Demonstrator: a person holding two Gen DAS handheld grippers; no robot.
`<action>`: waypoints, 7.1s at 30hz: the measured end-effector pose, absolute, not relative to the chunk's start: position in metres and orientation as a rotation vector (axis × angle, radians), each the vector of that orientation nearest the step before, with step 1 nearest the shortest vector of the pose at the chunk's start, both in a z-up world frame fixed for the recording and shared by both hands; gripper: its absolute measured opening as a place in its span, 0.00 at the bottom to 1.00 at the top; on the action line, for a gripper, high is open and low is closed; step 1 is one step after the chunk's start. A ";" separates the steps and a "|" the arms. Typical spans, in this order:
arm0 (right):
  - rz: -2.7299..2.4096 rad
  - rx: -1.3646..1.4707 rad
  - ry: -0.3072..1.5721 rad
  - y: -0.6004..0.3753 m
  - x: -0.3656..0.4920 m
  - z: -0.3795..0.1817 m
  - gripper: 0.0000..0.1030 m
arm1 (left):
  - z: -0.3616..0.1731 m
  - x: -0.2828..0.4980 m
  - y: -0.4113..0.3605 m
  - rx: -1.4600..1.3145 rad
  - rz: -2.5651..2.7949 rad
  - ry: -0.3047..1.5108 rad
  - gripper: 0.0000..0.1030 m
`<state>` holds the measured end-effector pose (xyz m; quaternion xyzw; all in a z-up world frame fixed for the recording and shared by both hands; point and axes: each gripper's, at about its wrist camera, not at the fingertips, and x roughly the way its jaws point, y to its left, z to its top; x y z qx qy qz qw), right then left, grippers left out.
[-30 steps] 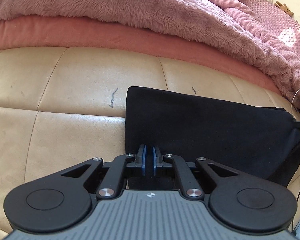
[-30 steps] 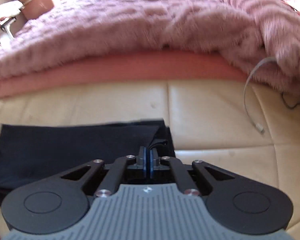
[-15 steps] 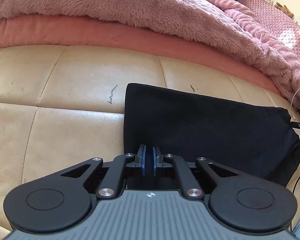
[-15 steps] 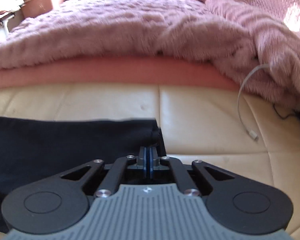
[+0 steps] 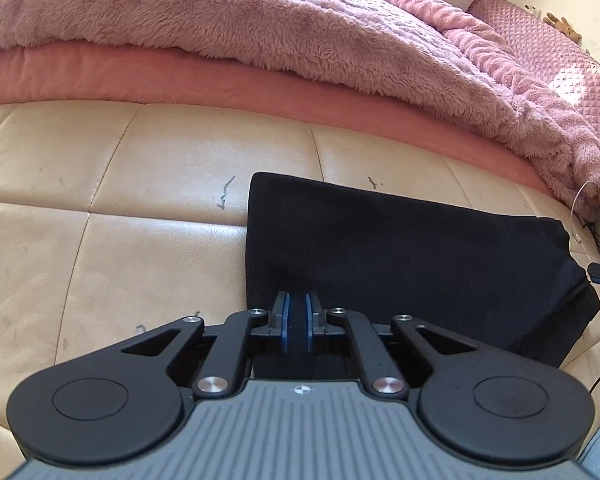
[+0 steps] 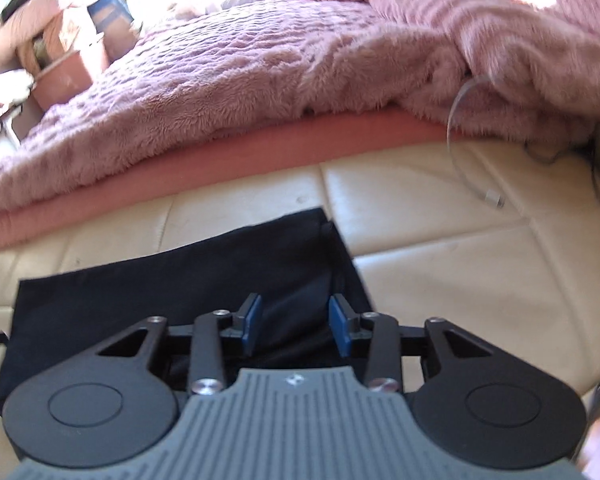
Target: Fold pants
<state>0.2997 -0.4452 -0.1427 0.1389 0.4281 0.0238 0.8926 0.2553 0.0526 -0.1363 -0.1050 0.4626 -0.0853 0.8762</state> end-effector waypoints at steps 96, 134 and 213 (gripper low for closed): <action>0.340 0.220 0.861 -0.297 0.300 -0.170 0.17 | -0.205 0.283 0.117 -0.833 -0.356 0.920 0.28; 0.550 -0.146 0.912 -0.114 0.388 -0.185 0.00 | -0.060 0.260 0.146 -0.717 -0.244 0.929 0.07; 0.300 0.360 0.935 -0.369 0.261 -0.153 0.35 | -0.115 0.279 -0.031 -0.504 -0.257 1.132 0.25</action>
